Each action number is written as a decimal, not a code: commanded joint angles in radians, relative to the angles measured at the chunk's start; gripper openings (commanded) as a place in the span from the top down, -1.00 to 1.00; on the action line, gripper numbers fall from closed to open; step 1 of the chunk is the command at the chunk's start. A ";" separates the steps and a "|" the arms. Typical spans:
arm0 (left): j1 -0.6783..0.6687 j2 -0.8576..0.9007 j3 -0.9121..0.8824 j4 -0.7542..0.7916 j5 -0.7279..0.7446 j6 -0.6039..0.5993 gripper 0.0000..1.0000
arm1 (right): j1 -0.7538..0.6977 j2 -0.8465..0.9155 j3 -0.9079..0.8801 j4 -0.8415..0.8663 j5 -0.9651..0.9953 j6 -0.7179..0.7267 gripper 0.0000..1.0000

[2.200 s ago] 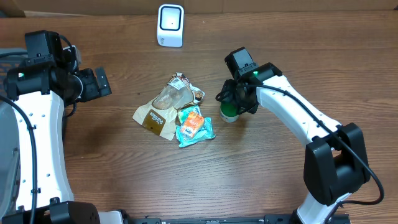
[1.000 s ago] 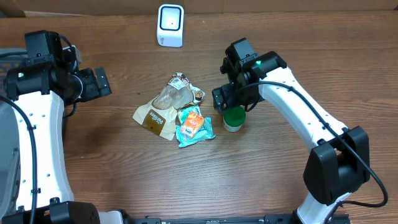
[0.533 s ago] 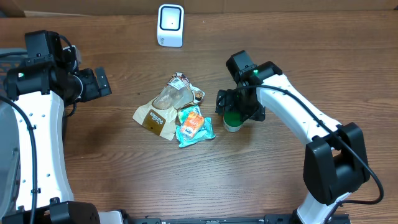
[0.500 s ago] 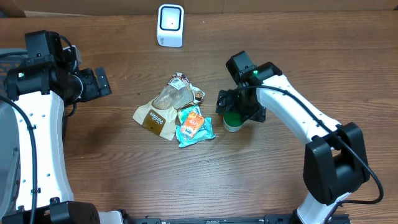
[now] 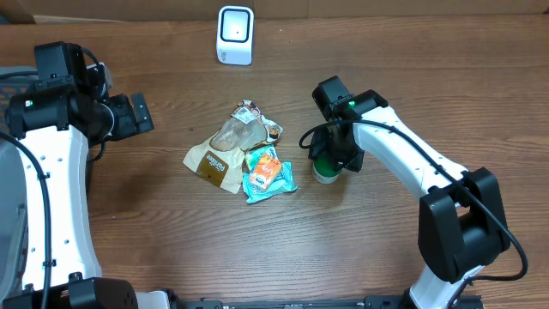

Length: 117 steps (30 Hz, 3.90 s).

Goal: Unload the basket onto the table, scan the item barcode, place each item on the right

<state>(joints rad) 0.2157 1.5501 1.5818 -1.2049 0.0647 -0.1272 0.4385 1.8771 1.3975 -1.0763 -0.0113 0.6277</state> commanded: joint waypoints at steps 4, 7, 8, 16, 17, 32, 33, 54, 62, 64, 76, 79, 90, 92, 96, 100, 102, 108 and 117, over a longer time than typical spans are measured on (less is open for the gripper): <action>-0.006 -0.006 0.005 0.001 0.006 0.012 -0.99 | -0.001 -0.003 0.016 0.082 0.018 -0.301 -0.23; -0.007 -0.006 0.005 0.001 0.006 0.012 -0.99 | -0.001 -0.003 0.035 0.130 0.018 -0.508 -0.21; -0.007 -0.006 0.005 0.001 0.006 0.012 -0.99 | -0.001 -0.003 0.039 0.145 0.018 -0.579 -0.19; -0.007 -0.006 0.005 0.001 0.006 0.012 -0.99 | -0.001 -0.003 0.039 0.180 0.018 -1.200 -0.30; -0.007 -0.006 0.005 0.001 0.006 0.012 -0.99 | -0.001 -0.003 0.039 0.175 0.018 -1.260 -0.32; -0.007 -0.006 0.005 0.001 0.006 0.012 -0.99 | -0.001 -0.003 0.037 0.076 -0.079 -1.729 -0.59; -0.007 -0.006 0.005 0.001 0.006 0.012 -0.99 | -0.001 -0.003 0.037 0.077 -0.083 -1.729 -0.60; -0.007 -0.006 0.005 0.001 0.006 0.012 -0.99 | -0.002 -0.002 0.169 -0.030 -0.068 -0.500 -1.00; -0.007 -0.006 0.005 0.001 0.006 0.012 -0.99 | -0.002 -0.002 0.099 0.004 -0.008 -0.220 -0.93; -0.007 -0.006 0.005 0.001 0.006 0.012 -0.99 | -0.002 -0.002 0.075 0.018 -0.008 -0.198 -0.87; -0.007 -0.006 0.005 0.001 0.006 0.012 -0.99 | -0.002 -0.002 0.016 0.069 0.044 -0.307 -0.50; -0.007 -0.006 0.005 0.001 0.006 0.012 -0.99 | -0.002 -0.002 0.016 0.076 0.044 -0.420 -0.39; -0.007 -0.006 0.005 0.002 0.006 0.012 -1.00 | -0.002 -0.002 0.016 0.092 0.003 -0.984 -0.39; -0.007 -0.006 0.005 0.001 0.006 0.012 -0.98 | -0.002 -0.002 0.016 0.099 -0.021 -1.053 -0.39; -0.007 -0.006 0.005 0.001 0.006 0.012 -0.99 | -0.002 -0.002 0.016 0.109 -0.035 -1.130 -0.40; -0.007 -0.006 0.005 0.001 0.006 0.012 -0.99 | -0.002 -0.002 0.017 0.126 -0.034 -1.131 -0.43; -0.006 -0.006 0.005 0.001 0.006 0.012 -0.99 | -0.002 -0.002 0.026 0.133 -0.031 -1.050 -0.65; -0.007 -0.006 0.005 0.001 0.006 0.012 -0.99 | -0.002 -0.002 0.072 0.100 -0.001 -0.570 -0.83; -0.007 -0.006 0.005 0.001 0.006 0.012 -0.99 | -0.002 -0.002 0.028 0.037 -0.002 -0.227 -0.73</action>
<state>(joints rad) 0.2157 1.5501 1.5818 -1.2045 0.0647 -0.1268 0.4385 1.8771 1.4403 -1.0473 -0.0185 0.2432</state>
